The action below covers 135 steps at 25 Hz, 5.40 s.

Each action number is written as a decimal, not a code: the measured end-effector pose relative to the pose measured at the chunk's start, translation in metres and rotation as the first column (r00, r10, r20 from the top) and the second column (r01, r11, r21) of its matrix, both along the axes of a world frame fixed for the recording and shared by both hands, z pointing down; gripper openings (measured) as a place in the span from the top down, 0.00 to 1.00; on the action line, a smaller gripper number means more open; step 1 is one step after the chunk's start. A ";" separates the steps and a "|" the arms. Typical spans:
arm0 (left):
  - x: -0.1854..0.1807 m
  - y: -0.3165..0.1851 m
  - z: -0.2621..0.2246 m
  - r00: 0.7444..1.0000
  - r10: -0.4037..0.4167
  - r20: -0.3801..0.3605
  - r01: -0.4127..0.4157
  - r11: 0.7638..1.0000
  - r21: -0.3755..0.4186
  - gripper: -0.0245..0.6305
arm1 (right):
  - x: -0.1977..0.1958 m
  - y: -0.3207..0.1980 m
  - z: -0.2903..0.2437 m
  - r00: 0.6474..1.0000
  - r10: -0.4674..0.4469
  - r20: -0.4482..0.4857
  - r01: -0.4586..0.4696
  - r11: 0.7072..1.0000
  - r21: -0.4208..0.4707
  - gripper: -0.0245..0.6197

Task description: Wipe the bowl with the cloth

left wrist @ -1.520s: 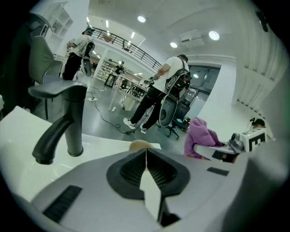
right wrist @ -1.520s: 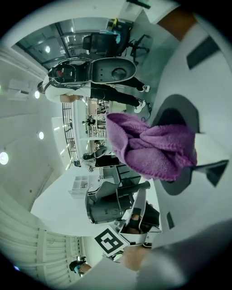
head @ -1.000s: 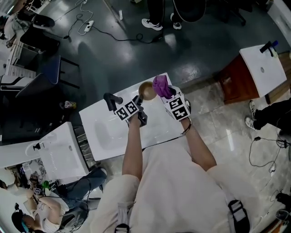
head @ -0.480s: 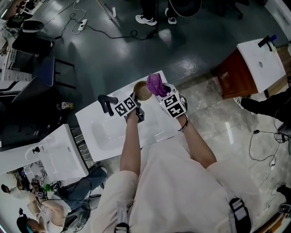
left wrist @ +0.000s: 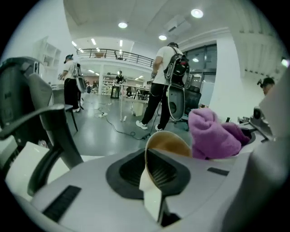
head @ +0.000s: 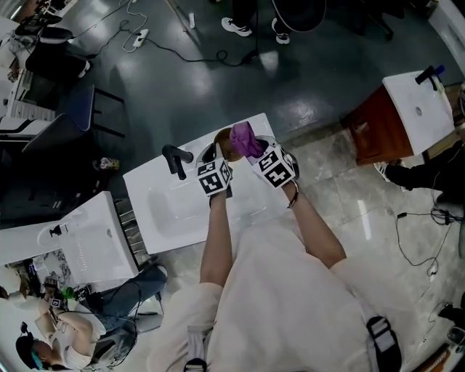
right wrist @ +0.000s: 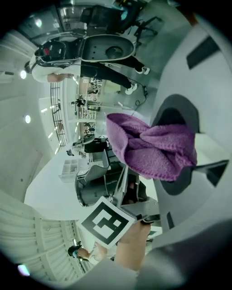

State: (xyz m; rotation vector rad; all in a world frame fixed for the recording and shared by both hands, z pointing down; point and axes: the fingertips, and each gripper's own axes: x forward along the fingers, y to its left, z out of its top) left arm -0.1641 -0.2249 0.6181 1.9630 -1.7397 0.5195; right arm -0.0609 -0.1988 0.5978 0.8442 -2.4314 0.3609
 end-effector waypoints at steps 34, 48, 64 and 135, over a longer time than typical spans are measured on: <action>0.018 0.031 -0.058 0.996 0.077 0.046 -0.079 0.995 0.061 0.93 | -0.055 -0.010 -0.032 0.714 -0.160 -0.682 0.558 0.718 0.416 0.75; 0.014 0.021 -0.073 0.986 0.116 0.122 -0.127 0.988 0.085 0.93 | -0.045 0.007 -0.016 0.648 -0.208 -0.733 0.590 0.746 0.310 0.76; 0.023 0.010 -0.085 0.980 0.180 0.090 -0.188 0.978 0.092 0.92 | -0.065 0.037 -0.021 0.655 -0.322 -0.684 0.648 0.704 0.289 0.77; 0.060 0.055 -0.089 0.570 0.614 0.547 -0.712 0.700 -0.044 0.93 | -0.036 -0.027 -0.073 0.742 -0.511 -0.434 0.659 0.675 0.332 0.77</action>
